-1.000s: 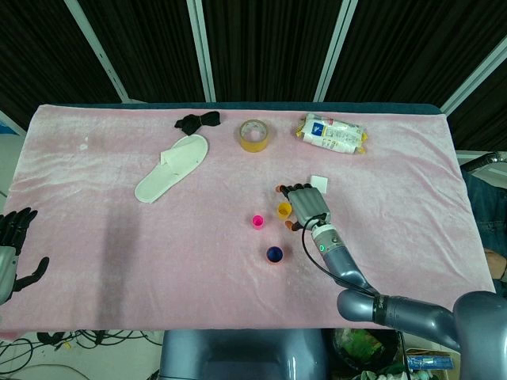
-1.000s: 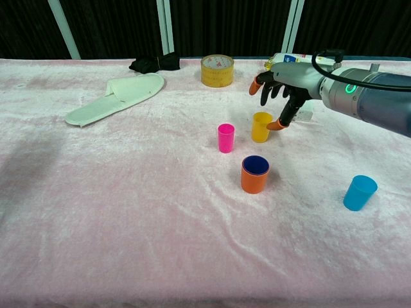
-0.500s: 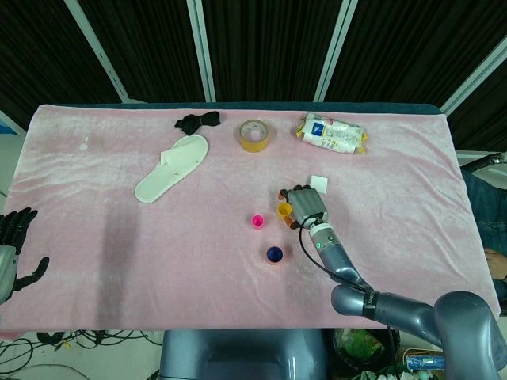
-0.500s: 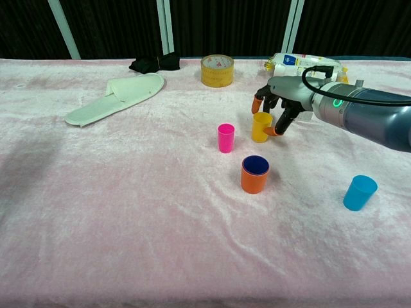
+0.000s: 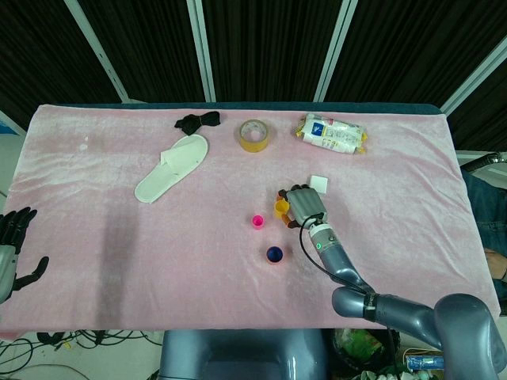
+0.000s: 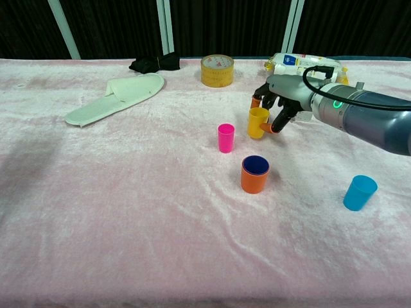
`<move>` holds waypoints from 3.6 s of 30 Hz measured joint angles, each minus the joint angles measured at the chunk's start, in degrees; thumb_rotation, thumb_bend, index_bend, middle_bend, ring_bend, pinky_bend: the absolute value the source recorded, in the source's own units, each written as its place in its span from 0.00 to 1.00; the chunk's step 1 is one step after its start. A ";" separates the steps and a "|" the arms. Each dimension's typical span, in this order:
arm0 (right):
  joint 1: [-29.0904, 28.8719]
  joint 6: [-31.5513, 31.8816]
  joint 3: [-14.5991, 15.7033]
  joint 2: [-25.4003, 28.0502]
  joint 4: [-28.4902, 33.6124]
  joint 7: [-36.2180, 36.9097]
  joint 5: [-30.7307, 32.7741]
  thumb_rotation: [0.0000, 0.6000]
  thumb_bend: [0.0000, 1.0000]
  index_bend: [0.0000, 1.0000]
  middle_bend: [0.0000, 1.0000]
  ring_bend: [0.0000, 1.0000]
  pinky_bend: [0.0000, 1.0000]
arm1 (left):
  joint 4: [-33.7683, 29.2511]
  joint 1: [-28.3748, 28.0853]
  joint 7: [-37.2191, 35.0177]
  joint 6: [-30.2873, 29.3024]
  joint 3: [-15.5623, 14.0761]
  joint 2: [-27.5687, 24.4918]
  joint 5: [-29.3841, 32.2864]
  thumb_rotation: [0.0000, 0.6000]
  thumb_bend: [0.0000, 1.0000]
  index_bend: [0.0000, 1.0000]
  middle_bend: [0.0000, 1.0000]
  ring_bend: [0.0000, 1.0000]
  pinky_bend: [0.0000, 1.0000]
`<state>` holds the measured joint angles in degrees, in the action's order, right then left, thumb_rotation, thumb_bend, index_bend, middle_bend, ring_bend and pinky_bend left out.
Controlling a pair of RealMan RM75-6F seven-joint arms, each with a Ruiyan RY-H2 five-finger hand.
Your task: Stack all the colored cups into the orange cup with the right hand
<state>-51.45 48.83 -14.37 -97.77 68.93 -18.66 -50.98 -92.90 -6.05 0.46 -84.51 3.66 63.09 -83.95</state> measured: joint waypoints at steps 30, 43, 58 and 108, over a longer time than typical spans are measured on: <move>10.49 14.23 7.55 15.31 36.63 -5.74 -12.65 1.00 0.36 0.52 0.48 0.25 0.22 | -0.12 0.06 0.50 -0.13 -0.44 0.18 -0.73 1.00 0.34 0.04 0.04 0.00 0.01; 10.86 13.01 7.94 11.41 32.34 -4.30 -13.91 1.00 0.36 0.52 0.48 0.25 0.22 | 0.02 0.07 0.48 -0.27 -0.33 0.30 -0.65 1.00 0.34 0.04 0.04 0.00 0.01; 11.69 11.38 8.28 10.28 29.66 -2.94 -13.32 1.00 0.36 0.52 0.47 0.25 0.22 | -0.08 0.12 0.60 -0.40 -0.18 0.29 -0.41 1.00 0.34 0.04 0.04 0.00 0.01; 27.75 20.18 18.98 21.56 35.94 -0.36 -19.62 1.00 0.24 0.25 0.22 0.17 0.21 | -0.21 0.33 1.43 -0.70 -0.49 0.43 -0.93 1.00 0.34 0.03 0.04 0.00 0.01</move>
<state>-23.70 69.02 4.61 -76.21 104.87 -19.02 -70.60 -93.12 -5.72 1.89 -85.20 3.17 63.52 -84.87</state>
